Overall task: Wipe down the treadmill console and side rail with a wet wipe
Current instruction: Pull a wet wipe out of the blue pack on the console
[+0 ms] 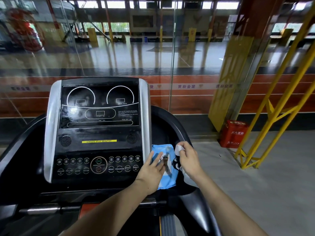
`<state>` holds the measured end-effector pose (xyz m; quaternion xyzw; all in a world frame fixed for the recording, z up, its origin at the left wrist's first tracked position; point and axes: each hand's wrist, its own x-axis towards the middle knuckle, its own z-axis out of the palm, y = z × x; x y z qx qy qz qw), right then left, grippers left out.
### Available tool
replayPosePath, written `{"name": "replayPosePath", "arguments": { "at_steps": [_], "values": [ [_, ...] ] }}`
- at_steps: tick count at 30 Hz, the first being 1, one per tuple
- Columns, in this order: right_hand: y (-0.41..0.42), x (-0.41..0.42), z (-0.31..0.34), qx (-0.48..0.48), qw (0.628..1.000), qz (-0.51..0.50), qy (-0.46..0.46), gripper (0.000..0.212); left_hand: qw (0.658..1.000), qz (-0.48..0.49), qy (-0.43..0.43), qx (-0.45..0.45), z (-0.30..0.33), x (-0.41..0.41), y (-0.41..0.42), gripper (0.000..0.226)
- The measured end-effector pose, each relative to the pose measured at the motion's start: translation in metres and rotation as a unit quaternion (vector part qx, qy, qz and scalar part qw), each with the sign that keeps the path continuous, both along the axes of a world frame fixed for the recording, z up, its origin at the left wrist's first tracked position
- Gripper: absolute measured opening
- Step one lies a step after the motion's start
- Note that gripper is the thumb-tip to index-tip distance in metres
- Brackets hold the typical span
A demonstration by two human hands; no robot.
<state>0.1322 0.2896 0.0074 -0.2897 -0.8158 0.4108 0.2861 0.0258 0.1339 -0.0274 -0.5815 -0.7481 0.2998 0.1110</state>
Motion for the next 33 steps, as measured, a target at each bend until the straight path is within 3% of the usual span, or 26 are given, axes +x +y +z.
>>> {"name": "replayPosePath", "arguments": {
  "at_steps": [8,10,12,15,18,22,26,29,33],
  "values": [
    [-0.001,0.004,-0.003,-0.021,0.999,0.026,0.041,0.023,1.0,-0.001,-0.02,0.0,0.0,-0.004,0.006,0.069],
    [-0.006,0.006,0.005,-0.046,0.997,0.03,0.061,0.019,0.995,-0.008,-0.074,0.071,0.01,-0.003,0.002,0.063],
    [-0.012,0.008,0.019,-0.063,0.994,0.036,0.081,0.016,0.967,-0.001,-0.164,0.196,0.02,-0.002,-0.004,0.053],
    [-0.023,0.008,0.045,-0.075,0.988,0.053,0.123,0.013,0.871,0.04,-0.316,0.374,0.035,-0.003,-0.017,0.039],
    [-0.036,0.001,0.075,-0.082,0.979,0.073,0.169,0.011,0.741,0.106,-0.467,0.472,0.06,-0.007,-0.026,0.033],
    [-0.05,-0.017,0.103,-0.094,0.971,0.091,0.2,0.01,0.596,0.127,-0.59,0.529,0.087,-0.012,-0.037,0.024],
    [-0.059,-0.035,0.123,-0.14,0.962,0.126,0.199,0.008,0.464,0.125,-0.707,0.519,0.102,-0.021,-0.044,0.036],
    [-0.064,-0.047,0.134,-0.146,0.955,0.154,0.206,0.011,0.406,0.112,-0.745,0.517,0.116,-0.022,-0.052,0.043],
    [-0.075,-0.064,0.145,-0.121,0.954,0.183,0.203,0.011,0.39,0.124,-0.704,0.58,0.129,-0.031,-0.069,0.027]
  ]
}}
